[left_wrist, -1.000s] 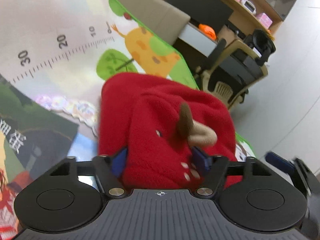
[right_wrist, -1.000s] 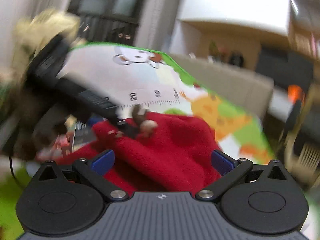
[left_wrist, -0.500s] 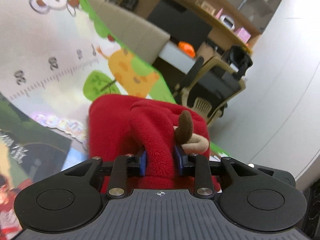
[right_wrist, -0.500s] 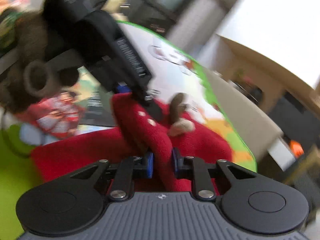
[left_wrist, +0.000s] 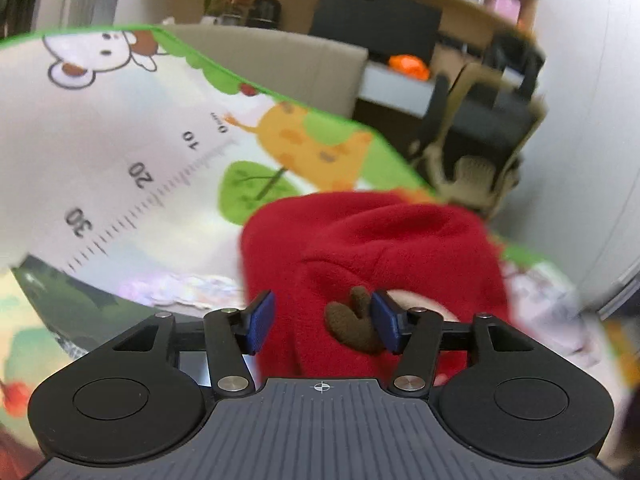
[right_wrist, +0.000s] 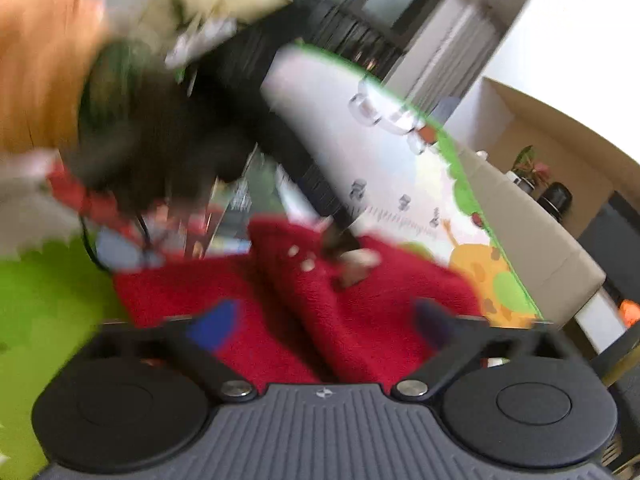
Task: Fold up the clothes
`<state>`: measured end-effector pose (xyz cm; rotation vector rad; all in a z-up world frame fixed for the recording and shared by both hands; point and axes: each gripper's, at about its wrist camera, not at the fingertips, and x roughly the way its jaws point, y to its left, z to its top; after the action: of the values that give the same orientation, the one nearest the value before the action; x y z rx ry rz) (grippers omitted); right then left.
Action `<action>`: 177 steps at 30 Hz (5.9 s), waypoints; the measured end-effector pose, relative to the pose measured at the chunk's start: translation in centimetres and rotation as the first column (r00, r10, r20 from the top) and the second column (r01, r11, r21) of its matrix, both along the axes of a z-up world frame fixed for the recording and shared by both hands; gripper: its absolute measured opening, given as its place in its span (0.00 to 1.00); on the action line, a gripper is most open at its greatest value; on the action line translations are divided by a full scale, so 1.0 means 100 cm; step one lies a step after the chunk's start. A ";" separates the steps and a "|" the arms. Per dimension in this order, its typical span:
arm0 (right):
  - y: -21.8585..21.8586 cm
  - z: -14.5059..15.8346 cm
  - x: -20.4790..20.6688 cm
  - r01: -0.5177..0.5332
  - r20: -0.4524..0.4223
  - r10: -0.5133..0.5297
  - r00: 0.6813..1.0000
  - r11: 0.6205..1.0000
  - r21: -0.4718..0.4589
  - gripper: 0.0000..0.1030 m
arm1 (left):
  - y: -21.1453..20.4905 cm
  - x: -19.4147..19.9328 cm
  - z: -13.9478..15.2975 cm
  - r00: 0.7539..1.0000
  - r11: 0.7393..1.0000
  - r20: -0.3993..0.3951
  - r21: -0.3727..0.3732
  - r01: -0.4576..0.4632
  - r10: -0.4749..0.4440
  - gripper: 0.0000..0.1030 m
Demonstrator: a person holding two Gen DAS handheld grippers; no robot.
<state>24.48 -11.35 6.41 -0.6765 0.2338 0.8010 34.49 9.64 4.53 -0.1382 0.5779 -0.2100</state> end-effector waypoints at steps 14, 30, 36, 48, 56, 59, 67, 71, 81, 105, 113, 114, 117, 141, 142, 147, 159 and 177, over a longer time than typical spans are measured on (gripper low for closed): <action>-0.038 -0.035 0.211 0.638 -0.404 -0.542 0.737 0.754 0.153 1.00 | 0.014 0.003 -0.022 1.000 1.000 -0.021 0.000 -0.011 0.011 0.78; -0.058 -0.064 0.036 0.444 -0.370 -0.356 0.858 0.876 0.187 1.00 | 0.015 -0.008 -0.022 0.998 0.998 -0.027 0.022 -0.052 0.053 0.88; -0.059 -0.066 0.033 0.489 -0.381 -0.392 0.837 0.849 0.199 1.00 | 0.030 -0.071 0.013 0.994 0.947 -0.013 0.304 -0.101 0.111 0.91; -0.076 -0.055 -0.064 0.564 -0.392 -0.439 0.808 0.767 0.305 1.00 | 0.019 -0.239 0.038 0.998 0.968 0.065 0.246 -0.040 0.025 0.98; -0.112 -0.064 -0.141 0.572 -0.350 -0.476 0.807 0.778 0.261 1.00 | -0.082 -0.294 -0.039 0.946 0.997 0.318 0.021 -0.080 0.069 1.00; -0.124 -0.071 -0.141 0.610 -0.397 -0.493 0.774 0.748 0.260 1.00 | -0.096 -0.280 -0.058 0.966 0.995 0.253 0.069 -0.078 0.058 1.00; -0.134 -0.072 -0.144 0.662 -0.420 -0.524 0.741 0.676 0.324 1.00 | -0.083 -0.264 -0.077 0.978 0.991 0.165 0.006 -0.131 0.128 1.00; -0.134 -0.073 -0.146 0.676 -0.414 -0.544 0.730 0.660 0.326 1.00 | -0.084 -0.265 -0.079 0.976 0.991 0.174 0.023 -0.134 0.128 1.00; -0.132 -0.074 -0.145 0.670 -0.400 -0.547 0.735 0.677 0.305 1.00 | -0.083 -0.267 -0.083 0.975 0.989 0.171 0.017 -0.149 0.144 1.00; -0.134 -0.076 -0.143 0.671 -0.421 -0.538 0.730 0.679 0.298 1.00 | -0.079 -0.265 -0.084 0.974 0.989 0.168 -0.005 -0.151 0.149 1.00; -0.134 -0.076 -0.143 0.674 -0.421 -0.540 0.728 0.675 0.299 1.00 | -0.079 -0.266 -0.084 0.974 0.988 0.169 -0.006 -0.154 0.153 1.00; -0.134 -0.076 -0.144 0.674 -0.422 -0.540 0.728 0.675 0.300 1.00 | -0.079 -0.266 -0.084 0.973 0.988 0.170 -0.006 -0.155 0.154 1.00; -0.135 -0.076 -0.144 0.674 -0.422 -0.539 0.729 0.675 0.301 1.00 | -0.079 -0.266 -0.085 0.973 0.987 0.171 -0.003 -0.159 0.157 1.00; -0.136 -0.076 -0.144 0.681 -0.432 -0.542 0.721 0.667 0.302 1.00 | -0.080 -0.264 -0.086 0.974 0.985 0.153 0.017 -0.170 0.165 1.00; -0.136 -0.076 -0.144 0.681 -0.432 -0.541 0.721 0.667 0.302 1.00 | -0.081 -0.264 -0.086 0.974 0.985 0.152 0.018 -0.169 0.165 1.00; -0.136 -0.076 -0.143 0.682 -0.436 -0.539 0.721 0.666 0.303 1.00 | -0.080 -0.265 -0.087 0.974 0.986 0.153 0.015 -0.169 0.165 1.00; -0.136 -0.076 -0.144 0.682 -0.438 -0.539 0.720 0.665 0.303 1.00 | -0.079 -0.264 -0.086 0.975 0.985 0.150 0.009 -0.170 0.167 1.00; -0.137 -0.077 -0.143 0.682 -0.444 -0.535 0.719 0.665 0.303 1.00 | -0.077 -0.264 -0.087 0.974 0.986 0.153 -0.001 -0.166 0.164 1.00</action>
<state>10.22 -25.09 -1.26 0.0135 0.5269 0.2618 8.05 1.90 -4.16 -0.1571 0.4128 -0.0547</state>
